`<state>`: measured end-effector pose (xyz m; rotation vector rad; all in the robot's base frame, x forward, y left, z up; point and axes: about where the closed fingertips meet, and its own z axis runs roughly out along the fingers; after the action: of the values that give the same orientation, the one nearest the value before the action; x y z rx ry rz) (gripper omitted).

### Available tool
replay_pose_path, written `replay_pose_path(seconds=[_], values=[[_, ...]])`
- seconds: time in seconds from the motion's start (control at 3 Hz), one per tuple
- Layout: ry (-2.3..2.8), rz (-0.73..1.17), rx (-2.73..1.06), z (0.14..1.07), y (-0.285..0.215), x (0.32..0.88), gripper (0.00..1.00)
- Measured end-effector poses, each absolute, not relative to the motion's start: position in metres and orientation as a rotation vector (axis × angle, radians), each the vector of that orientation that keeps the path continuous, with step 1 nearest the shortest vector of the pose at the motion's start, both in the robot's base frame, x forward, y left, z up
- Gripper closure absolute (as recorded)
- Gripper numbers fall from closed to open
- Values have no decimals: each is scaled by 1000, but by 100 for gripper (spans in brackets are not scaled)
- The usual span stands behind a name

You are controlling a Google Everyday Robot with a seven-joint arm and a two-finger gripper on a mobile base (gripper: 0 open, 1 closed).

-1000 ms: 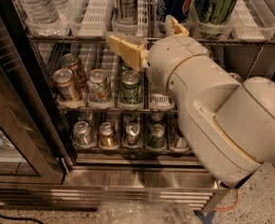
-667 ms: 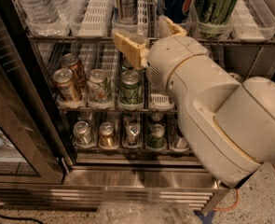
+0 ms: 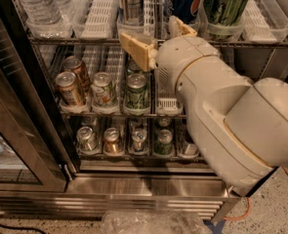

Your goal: Pick redbull can from top shelf of fridge

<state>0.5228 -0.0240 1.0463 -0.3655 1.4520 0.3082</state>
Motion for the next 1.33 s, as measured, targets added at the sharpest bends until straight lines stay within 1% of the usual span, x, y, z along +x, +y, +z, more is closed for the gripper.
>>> replay_pose_path(seconds=[0.67, 1.33], values=[[1449, 317, -396, 1046, -23, 544, 25], [1382, 320, -405, 1073, -22, 558, 26]])
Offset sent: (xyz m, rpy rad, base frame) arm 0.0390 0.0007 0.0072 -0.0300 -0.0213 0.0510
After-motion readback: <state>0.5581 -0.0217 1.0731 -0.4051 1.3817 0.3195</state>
